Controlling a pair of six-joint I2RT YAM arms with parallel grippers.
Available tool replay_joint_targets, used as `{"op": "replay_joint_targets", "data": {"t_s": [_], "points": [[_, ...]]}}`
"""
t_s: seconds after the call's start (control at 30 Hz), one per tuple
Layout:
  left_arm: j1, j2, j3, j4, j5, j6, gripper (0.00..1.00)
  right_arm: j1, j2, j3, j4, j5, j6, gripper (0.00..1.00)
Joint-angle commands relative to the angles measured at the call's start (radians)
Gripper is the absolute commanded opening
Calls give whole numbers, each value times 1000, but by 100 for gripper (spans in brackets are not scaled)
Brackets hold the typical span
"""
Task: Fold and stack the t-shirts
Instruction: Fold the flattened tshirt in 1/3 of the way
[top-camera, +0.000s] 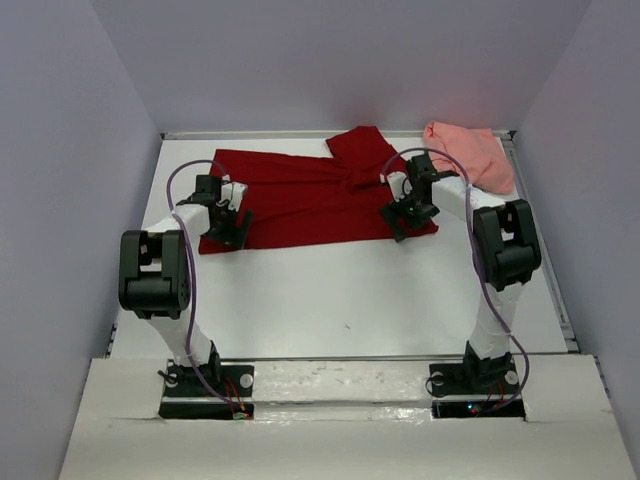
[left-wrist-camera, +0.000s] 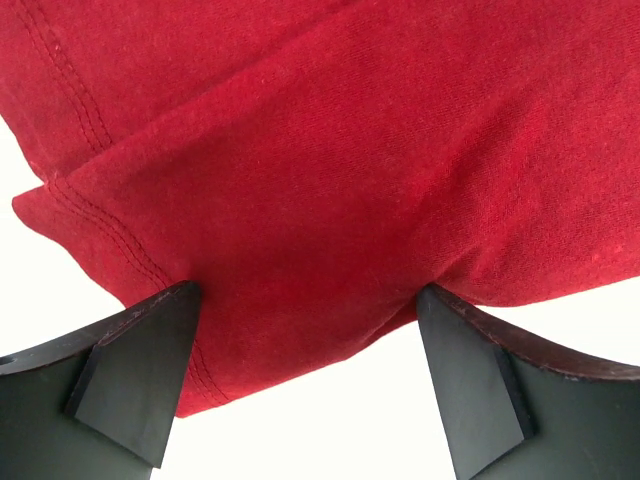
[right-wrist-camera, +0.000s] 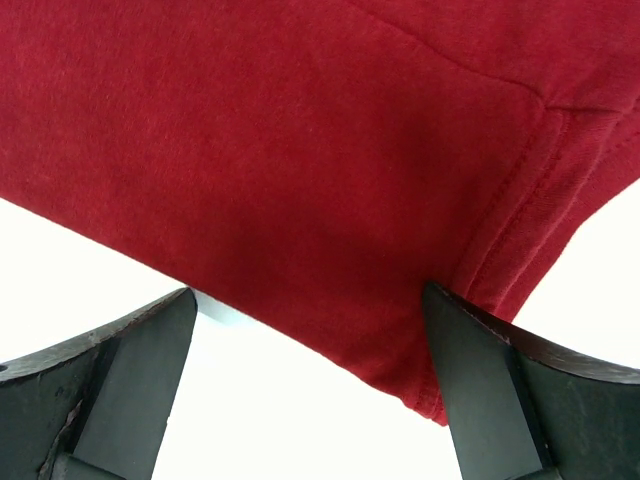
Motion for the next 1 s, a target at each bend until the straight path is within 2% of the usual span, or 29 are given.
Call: {"op": "replay_joint_targets", "data": {"t_s": [0.0, 0.6, 0.97], "points": [[2, 27, -10, -90, -55, 31, 99, -16, -64, -66, -94, -18, 15, 100], [2, -120, -137, -247, -89, 92, 99, -25, -188, -139, -183, -12, 1, 100], [2, -165, -159, -270, -89, 98, 99, -25, -241, -164, -231, -20, -7, 100]]}}
